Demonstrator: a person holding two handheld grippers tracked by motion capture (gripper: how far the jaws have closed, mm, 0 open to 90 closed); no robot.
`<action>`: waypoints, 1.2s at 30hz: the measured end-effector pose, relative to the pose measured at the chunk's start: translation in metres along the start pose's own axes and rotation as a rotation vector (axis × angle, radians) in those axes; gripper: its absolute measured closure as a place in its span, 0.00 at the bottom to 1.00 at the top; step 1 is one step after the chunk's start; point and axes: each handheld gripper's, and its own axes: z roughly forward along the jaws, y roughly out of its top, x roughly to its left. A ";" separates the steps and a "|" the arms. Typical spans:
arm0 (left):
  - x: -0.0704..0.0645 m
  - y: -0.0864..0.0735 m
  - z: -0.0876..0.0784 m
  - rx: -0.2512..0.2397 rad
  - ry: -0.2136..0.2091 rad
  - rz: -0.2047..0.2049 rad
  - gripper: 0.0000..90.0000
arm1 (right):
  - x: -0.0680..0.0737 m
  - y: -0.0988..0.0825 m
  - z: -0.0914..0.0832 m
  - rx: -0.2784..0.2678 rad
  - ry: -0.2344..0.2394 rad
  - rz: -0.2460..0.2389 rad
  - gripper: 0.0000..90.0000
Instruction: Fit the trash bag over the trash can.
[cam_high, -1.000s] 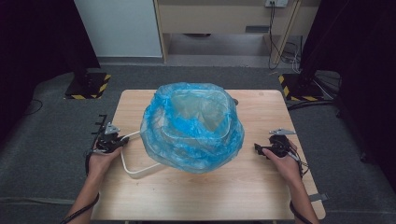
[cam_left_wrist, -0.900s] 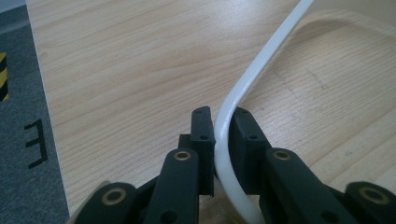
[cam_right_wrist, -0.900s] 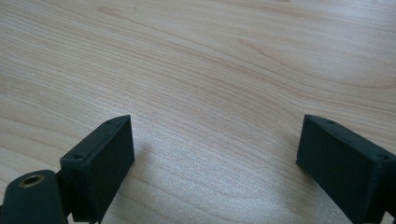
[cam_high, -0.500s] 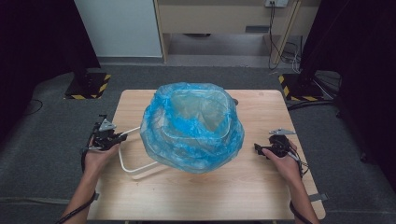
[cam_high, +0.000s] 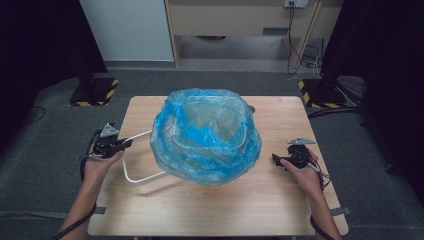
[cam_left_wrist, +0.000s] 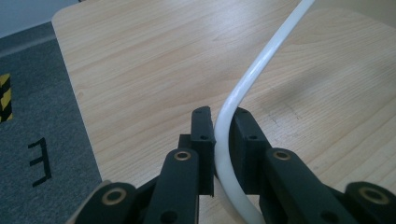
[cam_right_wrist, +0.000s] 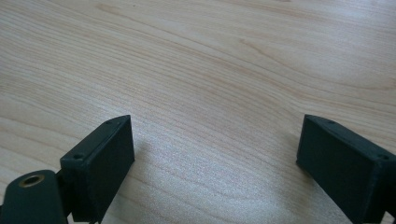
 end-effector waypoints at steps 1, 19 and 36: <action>0.000 0.001 -0.002 -0.003 -0.001 0.001 0.89 | 0.000 0.000 0.000 0.001 -0.002 -0.002 0.12; 0.003 0.010 -0.016 -0.020 -0.009 0.035 0.89 | 0.000 0.000 0.000 0.002 -0.001 -0.001 0.12; 0.007 0.013 -0.030 -0.042 -0.011 0.039 0.89 | 0.000 0.000 0.000 0.001 -0.002 -0.002 0.12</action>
